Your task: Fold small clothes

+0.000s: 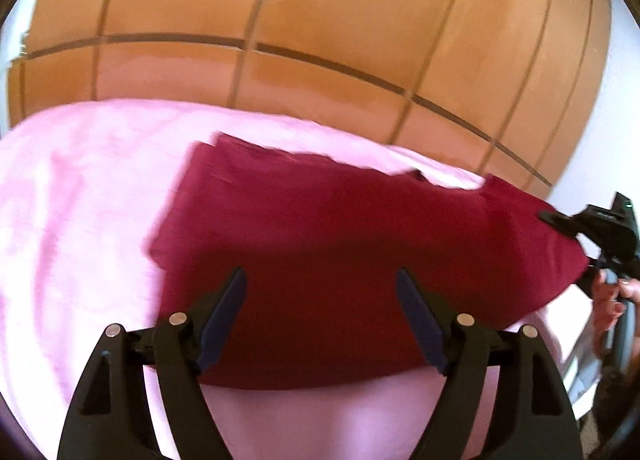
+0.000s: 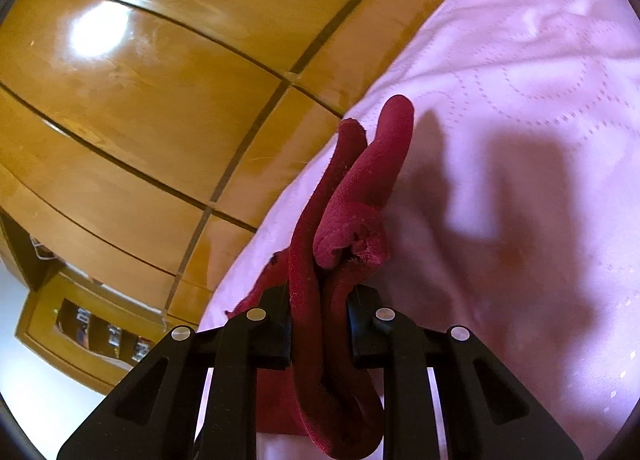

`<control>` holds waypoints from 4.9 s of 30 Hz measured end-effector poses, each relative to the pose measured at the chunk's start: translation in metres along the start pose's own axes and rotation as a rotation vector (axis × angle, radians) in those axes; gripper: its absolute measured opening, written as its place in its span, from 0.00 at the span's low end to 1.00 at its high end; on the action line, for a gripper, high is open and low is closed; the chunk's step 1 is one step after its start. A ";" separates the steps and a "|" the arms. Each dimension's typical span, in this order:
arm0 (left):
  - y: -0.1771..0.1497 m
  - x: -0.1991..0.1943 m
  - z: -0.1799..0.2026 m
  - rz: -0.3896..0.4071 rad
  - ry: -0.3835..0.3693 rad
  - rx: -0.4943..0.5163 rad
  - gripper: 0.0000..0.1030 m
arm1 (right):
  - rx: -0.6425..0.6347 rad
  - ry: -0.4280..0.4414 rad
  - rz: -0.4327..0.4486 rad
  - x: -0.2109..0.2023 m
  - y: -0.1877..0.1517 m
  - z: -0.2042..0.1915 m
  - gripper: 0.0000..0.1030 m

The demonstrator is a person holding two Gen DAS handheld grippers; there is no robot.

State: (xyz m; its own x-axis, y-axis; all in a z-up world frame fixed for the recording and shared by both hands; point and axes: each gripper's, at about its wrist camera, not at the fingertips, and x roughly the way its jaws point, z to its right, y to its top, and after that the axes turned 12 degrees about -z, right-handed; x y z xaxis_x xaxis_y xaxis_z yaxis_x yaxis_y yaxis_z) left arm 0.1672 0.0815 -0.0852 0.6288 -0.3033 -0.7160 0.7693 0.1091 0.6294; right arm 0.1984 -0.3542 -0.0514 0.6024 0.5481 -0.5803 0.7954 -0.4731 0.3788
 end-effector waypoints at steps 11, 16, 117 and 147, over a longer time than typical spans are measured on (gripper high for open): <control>-0.010 0.009 -0.060 -0.059 0.109 -0.117 0.76 | -0.113 0.006 -0.016 0.005 -0.004 -0.073 0.18; -0.021 0.010 -0.071 -0.052 0.080 -0.146 0.76 | -0.183 -0.007 -0.032 0.018 -0.009 -0.109 0.18; -0.011 0.016 -0.089 -0.146 -0.153 -0.301 0.19 | -0.591 -0.520 -0.279 0.155 -0.109 -0.101 0.86; 0.067 0.072 -0.050 -0.138 0.247 0.062 0.45 | -0.500 -0.565 -0.260 0.248 -0.025 -0.113 0.97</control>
State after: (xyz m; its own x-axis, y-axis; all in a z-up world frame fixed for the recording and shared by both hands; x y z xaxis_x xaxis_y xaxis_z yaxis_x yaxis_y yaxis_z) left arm 0.2694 0.1139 -0.1102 0.5326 -0.0710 -0.8434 0.8462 0.0228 0.5324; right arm 0.3356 -0.1285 -0.1240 0.3749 0.1025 -0.9214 0.9222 0.0609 0.3820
